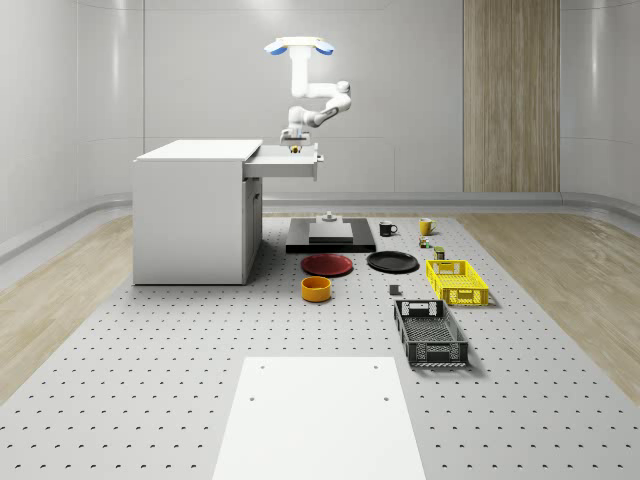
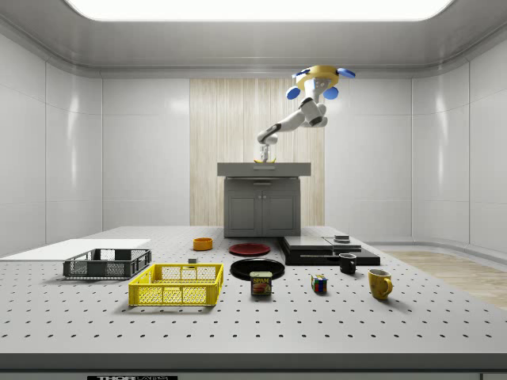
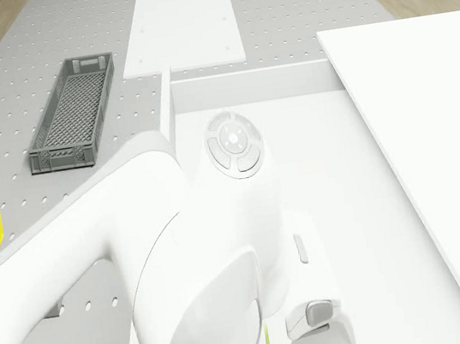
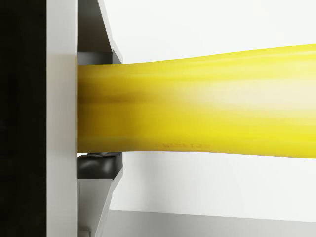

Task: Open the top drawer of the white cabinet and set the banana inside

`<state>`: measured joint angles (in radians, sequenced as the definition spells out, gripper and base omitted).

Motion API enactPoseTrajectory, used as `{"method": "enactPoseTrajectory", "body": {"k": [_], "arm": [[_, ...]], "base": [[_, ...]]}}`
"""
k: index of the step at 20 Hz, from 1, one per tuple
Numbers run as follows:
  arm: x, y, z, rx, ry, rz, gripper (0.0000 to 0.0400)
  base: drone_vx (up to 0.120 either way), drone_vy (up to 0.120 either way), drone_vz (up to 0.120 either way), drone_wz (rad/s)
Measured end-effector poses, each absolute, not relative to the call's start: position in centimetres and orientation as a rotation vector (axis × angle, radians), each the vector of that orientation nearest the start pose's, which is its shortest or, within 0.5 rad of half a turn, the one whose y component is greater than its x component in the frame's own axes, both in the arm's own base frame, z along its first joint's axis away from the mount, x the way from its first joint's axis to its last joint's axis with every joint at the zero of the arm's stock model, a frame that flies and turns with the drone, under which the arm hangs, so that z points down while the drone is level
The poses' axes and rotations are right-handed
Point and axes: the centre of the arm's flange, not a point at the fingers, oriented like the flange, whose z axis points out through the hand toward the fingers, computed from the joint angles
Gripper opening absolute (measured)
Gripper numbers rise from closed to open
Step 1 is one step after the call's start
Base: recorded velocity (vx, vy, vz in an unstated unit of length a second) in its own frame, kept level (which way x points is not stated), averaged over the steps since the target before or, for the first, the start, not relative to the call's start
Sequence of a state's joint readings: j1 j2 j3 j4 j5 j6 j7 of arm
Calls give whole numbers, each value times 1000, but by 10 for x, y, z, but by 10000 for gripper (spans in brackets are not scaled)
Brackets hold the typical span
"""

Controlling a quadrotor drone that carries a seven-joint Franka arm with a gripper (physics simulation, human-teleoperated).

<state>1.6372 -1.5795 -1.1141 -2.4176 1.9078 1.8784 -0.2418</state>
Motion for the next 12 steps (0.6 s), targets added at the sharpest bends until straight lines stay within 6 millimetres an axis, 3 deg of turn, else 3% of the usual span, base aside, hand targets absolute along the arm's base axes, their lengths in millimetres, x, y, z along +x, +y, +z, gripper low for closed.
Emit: {"method": "enactPoseTrajectory", "body": {"k": [11, 12], "arm": [[412, 13, 657, -11, -2, 719, 192], [412, 13, 660, -9, -2, 726, 237]], "base": [[0, 0, 0, 0], [0, 0, 0, 0]]}}
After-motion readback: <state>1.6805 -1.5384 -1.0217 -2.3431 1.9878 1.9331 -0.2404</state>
